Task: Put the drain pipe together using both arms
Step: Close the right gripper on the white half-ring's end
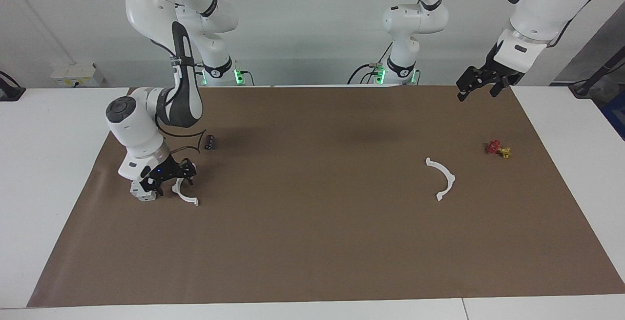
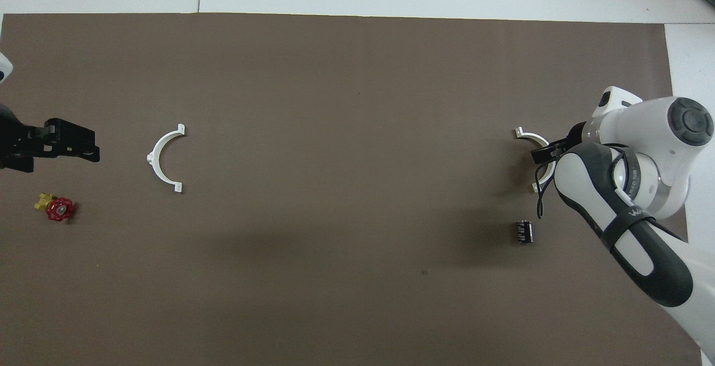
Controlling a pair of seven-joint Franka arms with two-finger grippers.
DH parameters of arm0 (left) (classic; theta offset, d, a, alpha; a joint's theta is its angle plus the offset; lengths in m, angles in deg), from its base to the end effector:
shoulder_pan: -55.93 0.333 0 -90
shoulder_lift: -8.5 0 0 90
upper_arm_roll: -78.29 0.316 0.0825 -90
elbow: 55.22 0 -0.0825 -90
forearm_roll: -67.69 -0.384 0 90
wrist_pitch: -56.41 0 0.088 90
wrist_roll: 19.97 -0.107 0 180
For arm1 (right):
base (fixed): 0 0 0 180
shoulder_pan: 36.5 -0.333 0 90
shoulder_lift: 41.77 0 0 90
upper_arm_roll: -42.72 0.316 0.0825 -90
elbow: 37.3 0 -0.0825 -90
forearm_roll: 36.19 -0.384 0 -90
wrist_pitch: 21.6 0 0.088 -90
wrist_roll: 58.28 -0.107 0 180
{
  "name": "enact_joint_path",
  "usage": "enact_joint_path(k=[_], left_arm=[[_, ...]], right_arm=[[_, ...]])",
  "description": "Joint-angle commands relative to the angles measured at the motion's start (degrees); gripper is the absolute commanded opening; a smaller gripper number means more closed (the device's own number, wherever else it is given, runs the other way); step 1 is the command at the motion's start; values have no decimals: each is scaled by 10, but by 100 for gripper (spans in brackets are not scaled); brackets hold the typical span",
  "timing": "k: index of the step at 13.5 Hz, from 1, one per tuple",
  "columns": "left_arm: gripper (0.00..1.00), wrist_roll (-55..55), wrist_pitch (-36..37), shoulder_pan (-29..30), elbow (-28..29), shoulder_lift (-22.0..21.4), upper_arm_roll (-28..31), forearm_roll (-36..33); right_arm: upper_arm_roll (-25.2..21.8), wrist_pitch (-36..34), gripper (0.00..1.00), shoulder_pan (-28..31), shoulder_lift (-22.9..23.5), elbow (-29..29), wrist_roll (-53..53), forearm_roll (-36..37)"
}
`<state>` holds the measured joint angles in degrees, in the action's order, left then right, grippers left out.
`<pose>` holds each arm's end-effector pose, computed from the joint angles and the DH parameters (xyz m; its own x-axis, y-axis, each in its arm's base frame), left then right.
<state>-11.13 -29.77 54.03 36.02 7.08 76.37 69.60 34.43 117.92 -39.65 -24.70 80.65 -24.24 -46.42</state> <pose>0.5380 -0.0399 0.6223 0.9940 0.0854 -0.0677 0.0871 -0.9959 0.0224 0.5955 -0.0508 0.2996 0.9229 0.3685 0.1121 0.3734 -0.9273 -0.0258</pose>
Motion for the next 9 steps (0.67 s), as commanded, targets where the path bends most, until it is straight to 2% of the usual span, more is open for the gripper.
enact_joint_path(k=[1, 2, 3, 4, 7, 9], left_arm=[[100, -2, 10, 1, -1, -6, 3, 2], [100, -2, 10, 1, -1, -6, 3, 2], [100, -2, 10, 1, -1, -6, 3, 2], [100, -2, 10, 1, -1, -6, 3, 2], [100, -2, 10, 1, -1, -6, 3, 2], [100, -2, 10, 1, -1, -6, 3, 2]], right_arm=[[3, 22, 57, 4, 2, 13, 43, -37], [3, 24, 38, 4, 3, 13, 45, -37], [3, 25, 10, 4, 9, 13, 45, -37], [3, 26, 0, 3, 11, 13, 45, -37], [3, 30, 0, 1, 17, -6, 39, -37], [3, -26, 0, -1, 16, -46, 13, -36]])
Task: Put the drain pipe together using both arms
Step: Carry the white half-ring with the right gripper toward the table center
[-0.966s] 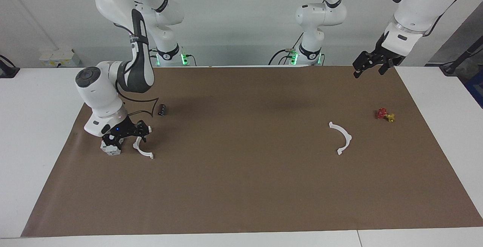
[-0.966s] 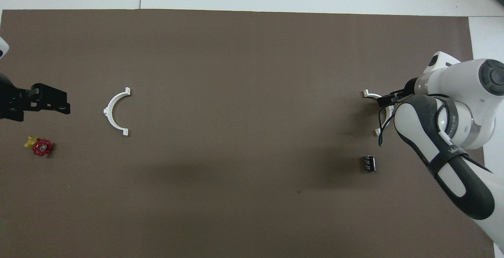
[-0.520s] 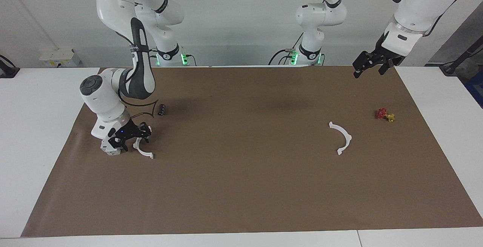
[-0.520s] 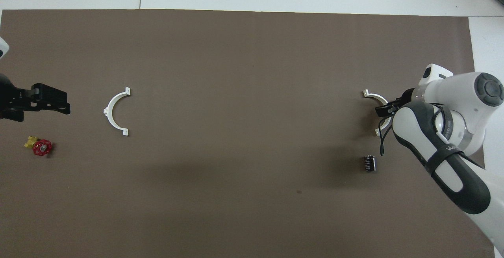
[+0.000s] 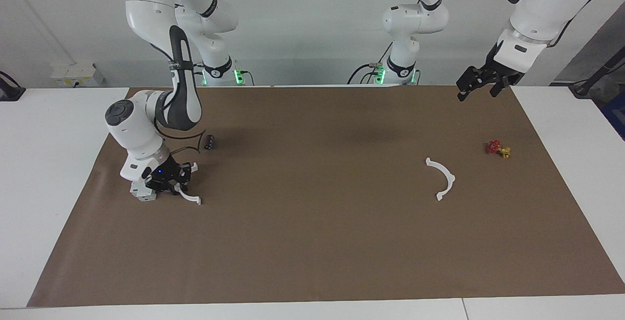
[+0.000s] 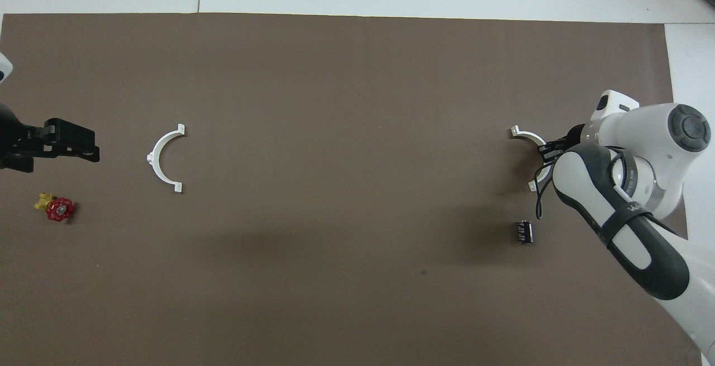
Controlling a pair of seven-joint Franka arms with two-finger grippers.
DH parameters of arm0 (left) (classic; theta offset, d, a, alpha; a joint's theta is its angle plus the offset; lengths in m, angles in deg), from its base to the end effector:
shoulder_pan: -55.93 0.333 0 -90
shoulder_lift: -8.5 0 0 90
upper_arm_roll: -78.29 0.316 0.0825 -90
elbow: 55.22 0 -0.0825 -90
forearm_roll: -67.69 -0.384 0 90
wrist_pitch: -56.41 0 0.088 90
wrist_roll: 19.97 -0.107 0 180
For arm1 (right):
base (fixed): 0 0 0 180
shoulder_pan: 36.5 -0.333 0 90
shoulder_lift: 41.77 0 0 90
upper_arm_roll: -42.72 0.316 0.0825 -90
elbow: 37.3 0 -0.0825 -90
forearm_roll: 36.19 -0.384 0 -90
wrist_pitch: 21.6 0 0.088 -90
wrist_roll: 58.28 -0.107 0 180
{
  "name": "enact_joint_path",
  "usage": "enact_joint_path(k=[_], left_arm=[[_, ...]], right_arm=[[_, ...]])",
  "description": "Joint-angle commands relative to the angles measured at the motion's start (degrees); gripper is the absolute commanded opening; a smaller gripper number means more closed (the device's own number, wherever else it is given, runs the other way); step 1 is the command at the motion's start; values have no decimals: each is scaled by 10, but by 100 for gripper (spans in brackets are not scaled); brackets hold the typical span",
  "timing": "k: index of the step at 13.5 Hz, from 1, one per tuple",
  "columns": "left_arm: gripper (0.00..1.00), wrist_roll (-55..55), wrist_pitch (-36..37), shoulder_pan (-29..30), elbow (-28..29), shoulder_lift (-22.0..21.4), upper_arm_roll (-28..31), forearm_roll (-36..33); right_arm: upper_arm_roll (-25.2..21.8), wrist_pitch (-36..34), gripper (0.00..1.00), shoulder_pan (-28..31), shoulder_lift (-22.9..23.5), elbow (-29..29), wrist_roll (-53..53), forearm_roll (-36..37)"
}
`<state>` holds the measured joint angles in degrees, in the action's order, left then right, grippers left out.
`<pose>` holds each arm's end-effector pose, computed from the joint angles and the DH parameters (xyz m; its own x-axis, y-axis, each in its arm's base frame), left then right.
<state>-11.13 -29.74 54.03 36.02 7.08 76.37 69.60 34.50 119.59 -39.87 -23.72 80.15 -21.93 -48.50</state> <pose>0.5379 -0.0399 0.6223 0.9940 0.0854 -0.0682 0.0871 -0.9959 0.0223 0.6006 -0.0487 0.2959 0.9132 0.3823 0.1411 0.3897 -0.9205 -0.0284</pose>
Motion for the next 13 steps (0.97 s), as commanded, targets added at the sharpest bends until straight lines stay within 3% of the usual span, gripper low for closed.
enact_joint_path(k=[1, 4, 8, 13], left_arm=[[100, -2, 10, 1, -1, -6, 3, 2], [100, -2, 10, 1, -1, -6, 3, 2], [100, -2, 10, 1, -1, -6, 3, 2], [100, -2, 10, 1, -1, -6, 3, 2]], right_arm=[[3, -74, 0, -5, 2, -63, -53, -7], [2, -143, 0, -65, 1, -122, -204, 16], [3, -137, 0, -169, 9, -143, -395, 56], [3, -119, 0, -261, 67, -179, -490, 56]])
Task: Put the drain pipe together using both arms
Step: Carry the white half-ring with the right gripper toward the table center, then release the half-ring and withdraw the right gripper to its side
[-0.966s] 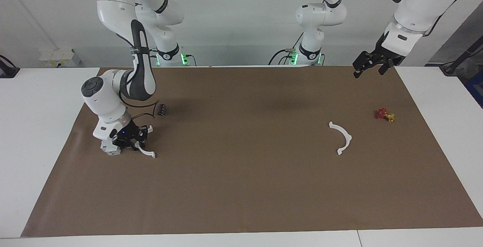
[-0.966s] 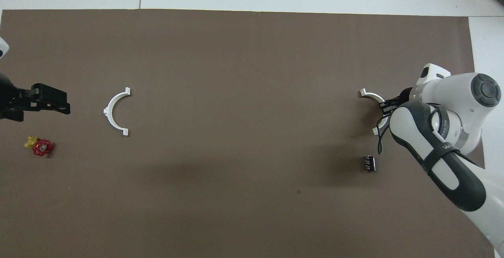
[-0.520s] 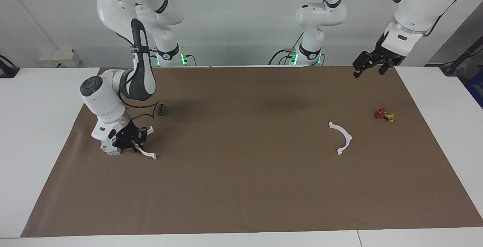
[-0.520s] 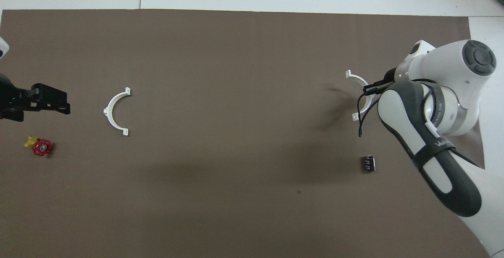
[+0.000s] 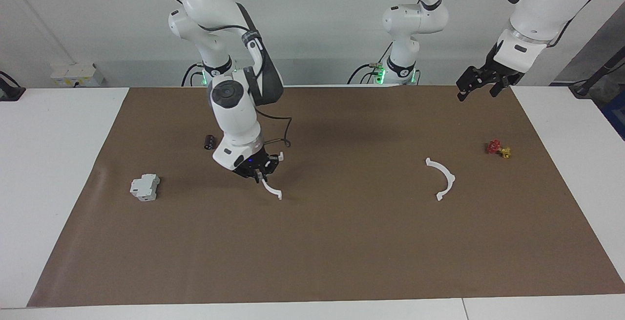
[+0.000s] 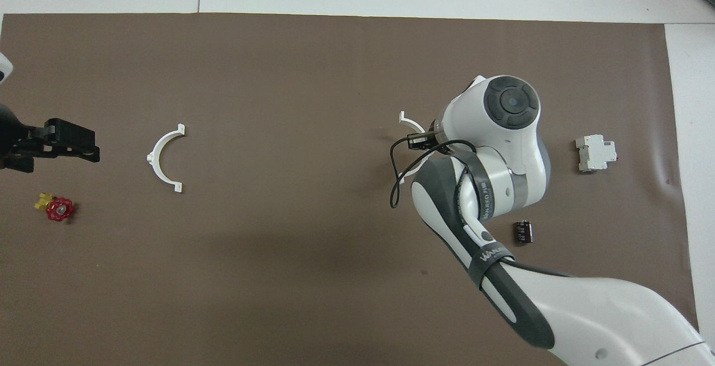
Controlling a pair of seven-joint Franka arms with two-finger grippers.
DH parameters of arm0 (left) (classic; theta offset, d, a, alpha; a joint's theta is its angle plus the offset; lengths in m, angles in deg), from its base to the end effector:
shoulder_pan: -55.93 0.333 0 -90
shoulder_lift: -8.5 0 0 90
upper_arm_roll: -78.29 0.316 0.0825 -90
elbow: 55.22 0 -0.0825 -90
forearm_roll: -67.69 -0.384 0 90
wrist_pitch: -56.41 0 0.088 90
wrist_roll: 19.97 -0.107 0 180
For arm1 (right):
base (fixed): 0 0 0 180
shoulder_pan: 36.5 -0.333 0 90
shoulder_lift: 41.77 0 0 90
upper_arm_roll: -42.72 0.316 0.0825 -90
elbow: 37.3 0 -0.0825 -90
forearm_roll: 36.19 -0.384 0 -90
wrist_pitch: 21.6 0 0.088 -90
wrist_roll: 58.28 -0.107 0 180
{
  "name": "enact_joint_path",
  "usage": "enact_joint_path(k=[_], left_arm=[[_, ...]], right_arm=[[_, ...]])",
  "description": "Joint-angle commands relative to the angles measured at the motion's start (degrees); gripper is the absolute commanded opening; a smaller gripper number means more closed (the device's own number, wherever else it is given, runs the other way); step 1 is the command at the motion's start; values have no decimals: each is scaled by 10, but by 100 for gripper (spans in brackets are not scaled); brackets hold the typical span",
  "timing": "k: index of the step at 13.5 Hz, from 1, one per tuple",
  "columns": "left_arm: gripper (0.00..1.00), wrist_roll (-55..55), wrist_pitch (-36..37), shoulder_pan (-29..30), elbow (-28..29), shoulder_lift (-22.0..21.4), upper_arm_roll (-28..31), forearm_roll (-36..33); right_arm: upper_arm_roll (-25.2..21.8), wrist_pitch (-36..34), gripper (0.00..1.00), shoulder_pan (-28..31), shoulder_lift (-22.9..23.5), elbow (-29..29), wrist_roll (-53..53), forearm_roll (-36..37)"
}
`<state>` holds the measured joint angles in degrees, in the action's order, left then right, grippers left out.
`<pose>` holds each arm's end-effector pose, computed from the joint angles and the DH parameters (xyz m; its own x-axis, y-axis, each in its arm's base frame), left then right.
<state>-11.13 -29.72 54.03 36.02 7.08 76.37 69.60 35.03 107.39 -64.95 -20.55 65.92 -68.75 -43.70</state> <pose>0.5379 -0.0399 0.6223 0.9940 0.0854 -0.0686 0.0871 -0.9960 0.0222 0.6049 0.2404 0.3509 0.9916 0.1093 0.0695 0.1144 -0.9907 -0.0737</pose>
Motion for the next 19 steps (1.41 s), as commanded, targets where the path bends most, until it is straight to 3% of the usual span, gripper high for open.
enact_joint_path(k=[1, 12, 13, 14, 17, 19], left_arm=[[100, -2, 10, 1, -1, -6, 3, 2], [100, -2, 10, 1, -1, -6, 3, 2], [100, -2, 10, 1, -2, -6, 3, 2], [100, -2, 10, 1, -1, -6, 3, 2], [100, -2, 10, 1, -1, -6, 3, 2], [100, -2, 10, 1, -1, -6, 3, 2]], right_arm=[[-2, 13, 0, -23, 45, -39, -28, 7], [-2, 78, 0, -73, 76, -22, -44, 8], [-2, 77, 23, -73, 76, -21, -44, 8], [-2, 75, 99, -75, 75, -18, -46, 8], [-5, 65, 100, -74, 63, -23, -46, 7], [-12, 29, 100, -59, 27, -26, -45, 7]])
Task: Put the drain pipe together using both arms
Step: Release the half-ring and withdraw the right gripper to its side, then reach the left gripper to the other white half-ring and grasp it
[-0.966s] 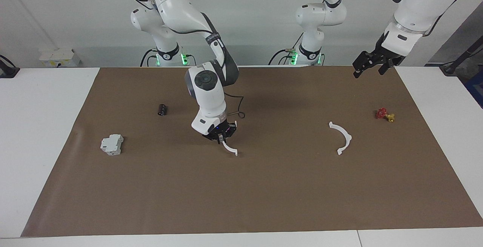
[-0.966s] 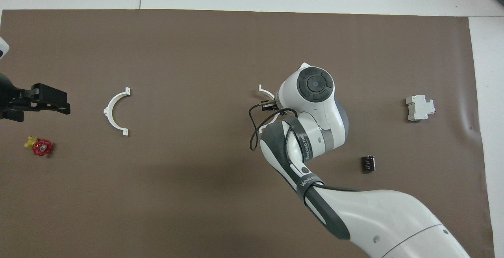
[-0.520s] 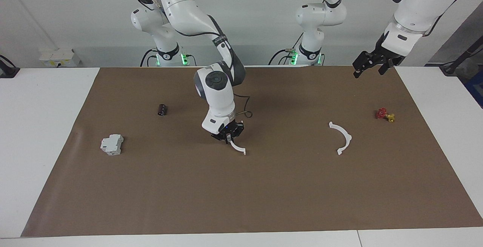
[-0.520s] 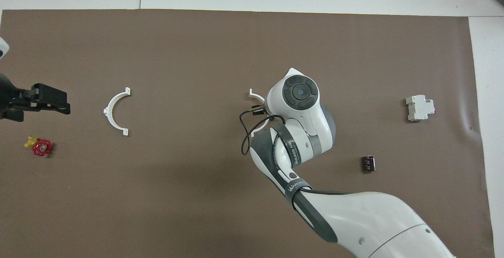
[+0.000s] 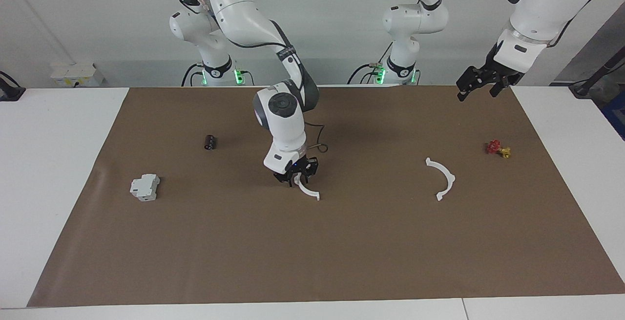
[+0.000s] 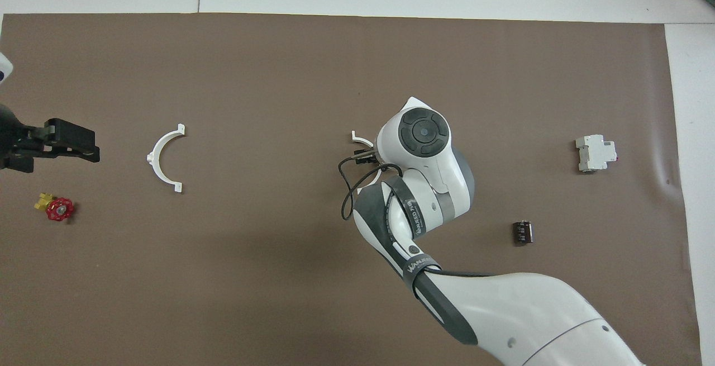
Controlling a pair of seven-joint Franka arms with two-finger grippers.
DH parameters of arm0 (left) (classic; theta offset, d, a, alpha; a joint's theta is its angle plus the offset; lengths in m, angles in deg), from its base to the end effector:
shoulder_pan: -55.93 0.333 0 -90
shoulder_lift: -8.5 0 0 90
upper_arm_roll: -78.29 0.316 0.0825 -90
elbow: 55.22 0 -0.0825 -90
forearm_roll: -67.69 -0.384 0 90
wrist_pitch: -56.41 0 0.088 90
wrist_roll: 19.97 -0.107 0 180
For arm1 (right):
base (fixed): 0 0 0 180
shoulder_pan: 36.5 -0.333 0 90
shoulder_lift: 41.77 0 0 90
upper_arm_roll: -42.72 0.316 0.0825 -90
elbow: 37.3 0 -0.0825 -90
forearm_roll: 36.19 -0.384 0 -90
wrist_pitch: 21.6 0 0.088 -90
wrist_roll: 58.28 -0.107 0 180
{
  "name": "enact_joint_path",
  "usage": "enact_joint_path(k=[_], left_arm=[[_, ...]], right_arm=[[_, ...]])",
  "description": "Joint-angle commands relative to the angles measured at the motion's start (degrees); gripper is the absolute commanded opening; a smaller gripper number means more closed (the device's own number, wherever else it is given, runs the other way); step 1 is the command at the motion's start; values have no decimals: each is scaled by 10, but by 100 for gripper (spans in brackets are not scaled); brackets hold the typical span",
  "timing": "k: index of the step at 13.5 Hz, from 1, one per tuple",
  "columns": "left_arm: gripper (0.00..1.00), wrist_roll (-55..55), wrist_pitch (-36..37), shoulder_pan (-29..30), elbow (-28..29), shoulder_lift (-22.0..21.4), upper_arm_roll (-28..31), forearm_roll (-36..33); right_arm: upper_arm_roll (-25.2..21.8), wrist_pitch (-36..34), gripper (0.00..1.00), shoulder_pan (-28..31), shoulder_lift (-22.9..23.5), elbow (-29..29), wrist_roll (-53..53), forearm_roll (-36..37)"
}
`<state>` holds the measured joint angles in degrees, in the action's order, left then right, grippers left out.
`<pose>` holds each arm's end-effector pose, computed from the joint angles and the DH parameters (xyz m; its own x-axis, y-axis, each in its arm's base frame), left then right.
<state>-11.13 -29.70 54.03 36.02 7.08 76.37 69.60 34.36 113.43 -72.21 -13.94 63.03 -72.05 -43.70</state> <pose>0.5378 -0.0399 0.6222 0.9940 0.0854 -0.0689 0.0871 -0.9960 0.0222 0.5931 0.3196 0.3088 0.9797 0.1655 0.1131 0.1734 -0.9827 -0.0644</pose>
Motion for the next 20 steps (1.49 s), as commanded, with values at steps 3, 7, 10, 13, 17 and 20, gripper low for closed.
enact_joint_path(k=[3, 7, 10, 13, 17, 20], left_arm=[[100, -2, 9, 1, -1, -6, 3, 2], [100, -1, 8, 2, 11, -13, 3, 2], [100, -1, 0, 13, 61, -37, 4, 2], [100, -3, -146, 12, 173, -79, 3, 2], [100, 7, -263, 26, 246, -82, 3, 3], [100, 42, -374, 12, 312, -50, 2, 3]], right_arm=[[-20, -92, 100, 64, -92, 0, -11, 9], [-19, -187, 100, 150, -152, -19, -1, 84], [-19, -258, 100, 209, -206, -19, 43, 85], [-20, -344, 100, 260, -254, -19, 101, 86], [-20, -399, 100, 326, -276, -15, 185, 87], [-19, -398, 100, 349, -282, -8, 193, 80]])
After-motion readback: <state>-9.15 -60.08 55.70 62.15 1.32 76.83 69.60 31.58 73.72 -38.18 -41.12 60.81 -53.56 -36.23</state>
